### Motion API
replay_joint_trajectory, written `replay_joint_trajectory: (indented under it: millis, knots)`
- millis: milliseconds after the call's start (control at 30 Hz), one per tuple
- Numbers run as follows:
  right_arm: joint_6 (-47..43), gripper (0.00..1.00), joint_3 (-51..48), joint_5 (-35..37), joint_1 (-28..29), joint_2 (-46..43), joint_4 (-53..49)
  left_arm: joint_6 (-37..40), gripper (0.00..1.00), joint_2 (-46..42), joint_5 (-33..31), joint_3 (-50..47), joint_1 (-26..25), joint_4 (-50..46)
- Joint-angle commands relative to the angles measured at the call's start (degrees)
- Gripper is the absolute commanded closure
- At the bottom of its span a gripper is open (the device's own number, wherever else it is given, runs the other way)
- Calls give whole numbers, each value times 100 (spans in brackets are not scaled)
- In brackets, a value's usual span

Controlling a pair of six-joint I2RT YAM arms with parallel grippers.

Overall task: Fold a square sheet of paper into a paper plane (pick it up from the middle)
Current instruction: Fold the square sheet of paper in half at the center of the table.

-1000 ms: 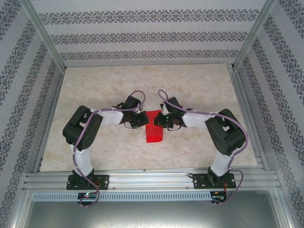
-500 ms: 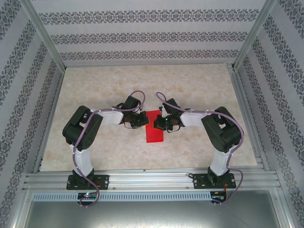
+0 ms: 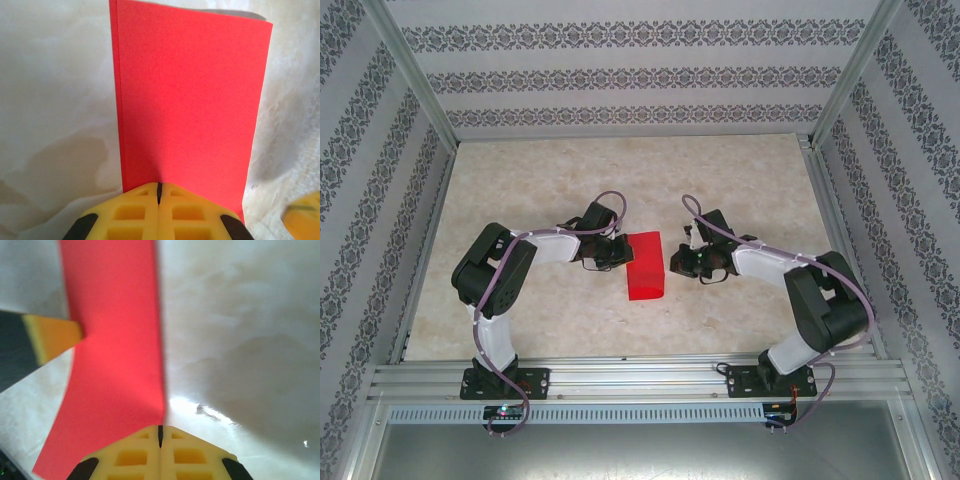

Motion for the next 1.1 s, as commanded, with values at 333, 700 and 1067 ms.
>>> replay_joint_trajectory:
  millis: [333, 700, 1067]
  knots:
    - [183, 100, 596, -260, 831, 885, 303, 129, 100, 560, -1200, -592, 21, -1716]
    - [-62, 100, -145, -167, 750, 907, 317, 73, 100, 587, -1306, -582, 21, -1752]
    - [-313, 100, -1473, -322, 266, -32, 165, 45, 100, 574, -1301, -616, 21, -1722]
